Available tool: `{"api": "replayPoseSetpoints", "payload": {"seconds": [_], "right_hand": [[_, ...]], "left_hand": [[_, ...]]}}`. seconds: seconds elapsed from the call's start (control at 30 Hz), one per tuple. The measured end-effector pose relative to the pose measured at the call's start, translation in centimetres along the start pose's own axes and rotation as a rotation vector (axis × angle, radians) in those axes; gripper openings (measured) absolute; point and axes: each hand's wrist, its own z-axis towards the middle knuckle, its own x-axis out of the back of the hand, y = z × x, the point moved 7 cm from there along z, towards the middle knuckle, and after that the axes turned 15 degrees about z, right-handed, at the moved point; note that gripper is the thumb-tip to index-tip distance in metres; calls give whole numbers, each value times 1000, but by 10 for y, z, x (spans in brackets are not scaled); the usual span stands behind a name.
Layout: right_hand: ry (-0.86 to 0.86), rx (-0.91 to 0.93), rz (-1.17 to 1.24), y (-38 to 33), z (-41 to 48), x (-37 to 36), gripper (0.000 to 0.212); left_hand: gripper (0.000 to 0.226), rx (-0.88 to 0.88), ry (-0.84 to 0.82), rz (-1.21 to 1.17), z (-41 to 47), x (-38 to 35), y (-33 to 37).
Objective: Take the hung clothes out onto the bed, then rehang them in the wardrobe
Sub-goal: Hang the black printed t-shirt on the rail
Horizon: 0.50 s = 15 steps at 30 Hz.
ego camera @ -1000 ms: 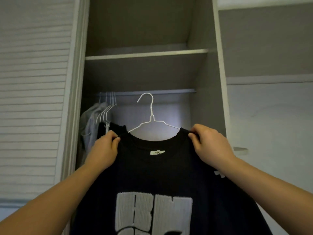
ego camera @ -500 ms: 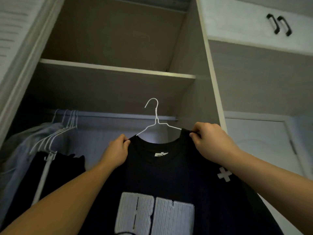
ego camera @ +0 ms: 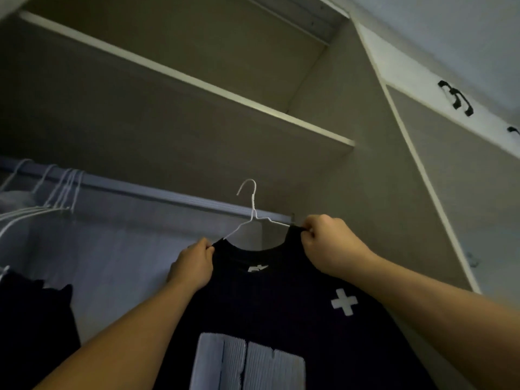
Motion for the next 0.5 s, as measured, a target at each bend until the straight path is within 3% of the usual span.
{"api": "replayPoseSetpoints", "payload": {"seconds": [0.1,0.3,0.5], "right_hand": [[49,8,-5,-9,19,-27,19],[51,21,15,-32,48,-74,20],[26,-7,4,-33,53,-108,20]], "left_hand": [[19,-3,53,-104,20,-5,-14],[46,-55,40,-365,44,-14,-19],[48,-69,61,-401,34,-21,-24]]}}
